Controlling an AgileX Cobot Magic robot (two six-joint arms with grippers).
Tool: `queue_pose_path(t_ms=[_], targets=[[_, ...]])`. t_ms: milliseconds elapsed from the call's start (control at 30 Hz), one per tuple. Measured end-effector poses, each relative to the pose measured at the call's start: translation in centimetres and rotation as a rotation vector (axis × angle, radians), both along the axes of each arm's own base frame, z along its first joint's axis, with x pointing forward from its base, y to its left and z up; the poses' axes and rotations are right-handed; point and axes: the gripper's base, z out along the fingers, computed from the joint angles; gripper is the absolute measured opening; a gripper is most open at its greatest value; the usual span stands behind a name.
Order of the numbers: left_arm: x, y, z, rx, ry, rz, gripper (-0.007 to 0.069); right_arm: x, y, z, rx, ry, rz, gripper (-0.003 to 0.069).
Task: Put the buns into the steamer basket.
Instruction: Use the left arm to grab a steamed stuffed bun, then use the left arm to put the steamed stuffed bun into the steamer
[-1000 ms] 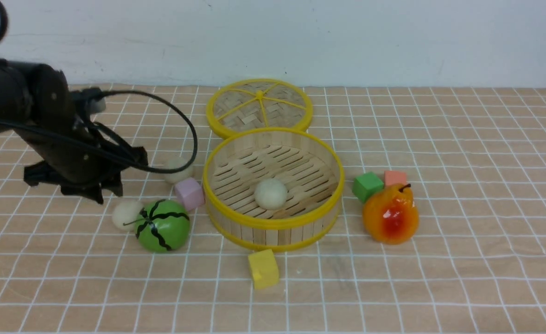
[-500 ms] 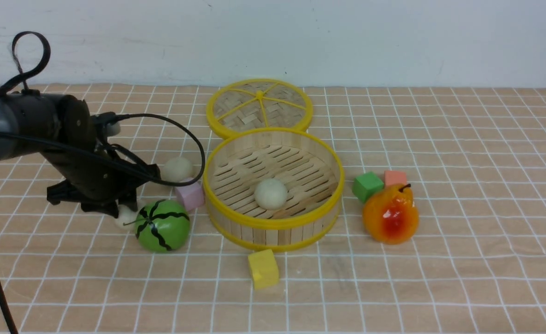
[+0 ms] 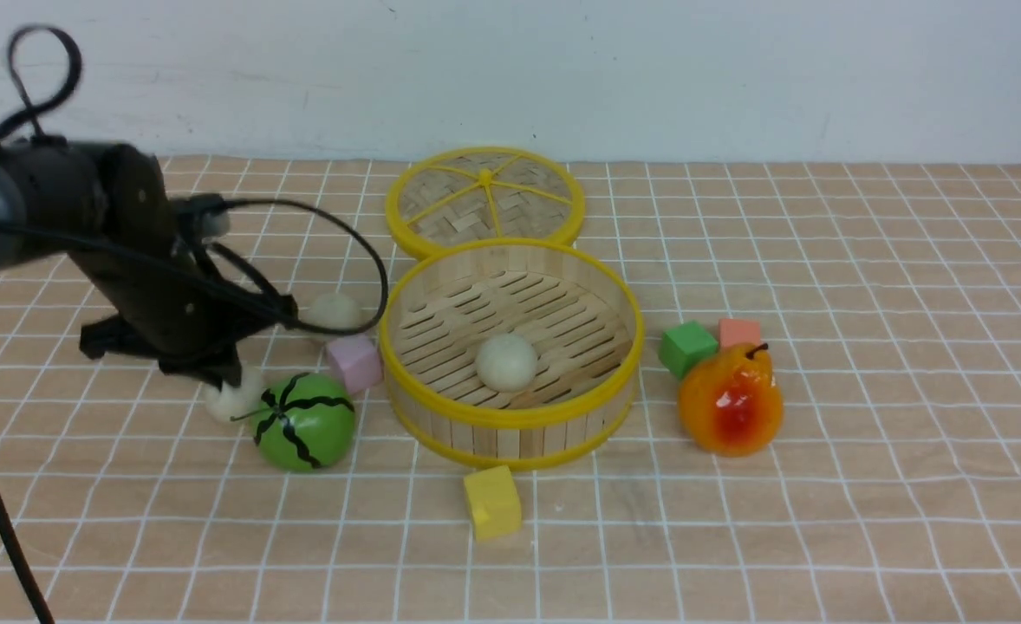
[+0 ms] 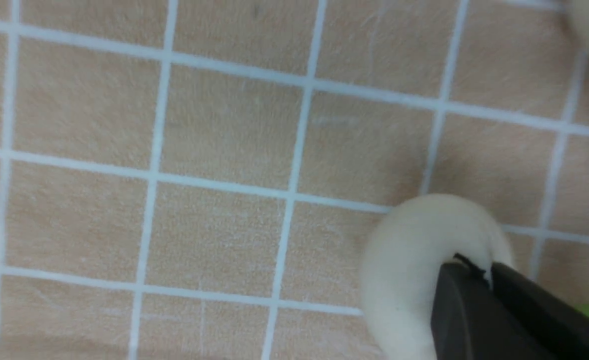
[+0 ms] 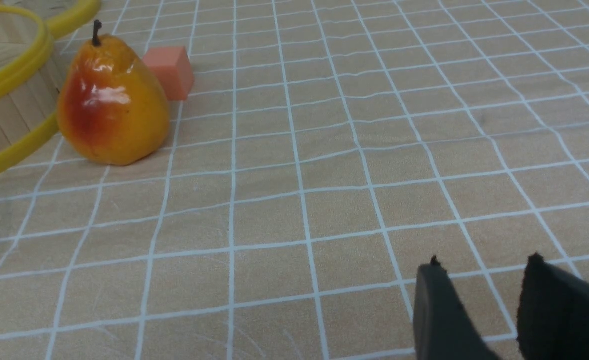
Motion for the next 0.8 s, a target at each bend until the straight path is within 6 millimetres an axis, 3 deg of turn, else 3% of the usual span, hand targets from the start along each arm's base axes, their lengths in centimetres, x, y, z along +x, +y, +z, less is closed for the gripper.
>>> queue_pose_path(t_ms=[133,200,267,333,367,467,500,800], targets=[[-0.2,-1.1,4.4,-0.043,-0.114,-0.027,-0.0013,0.0,0.0,0.0,0.0,0.0,0.0,0.0241],[-0.5,-3.2,6.7,-0.088,-0.175,-0.084,-0.0013,0.0,0.0,0.0,0.0,0.0,0.0,0.0241],[-0.7,-5.4,7.5,-0.124,-0.21,-0.139,-0.0013,0.0,0.0,0.0,0.0,0.0,0.0,0.0241],[-0.8,-6.8,7.5,-0.15,-0.221,-0.168,-0.0013,0.0,0.0,0.0,0.0,0.0,0.0,0.0241],[-1.1,-8.8,7.1,-0.181,-0.222,-0.209,-0.0013,0.0,0.0,0.0,0.0,0.0,0.0,0.0241],[-1.2,-11.1,6.2,-0.213,-0.209,-0.246,-0.0013,0.0,0.0,0.0,0.0,0.0,0.0,0.0241],[-1.3,-12.8,5.2,-0.229,-0.203,-0.271,-0.0013,0.0,0.0,0.0,0.0,0.0,0.0,0.0241],[-1.6,-20.0,1.7,-0.269,-0.225,-0.385,-0.0013,0.0,0.0,0.0,0.0,0.0,0.0,0.0241]])
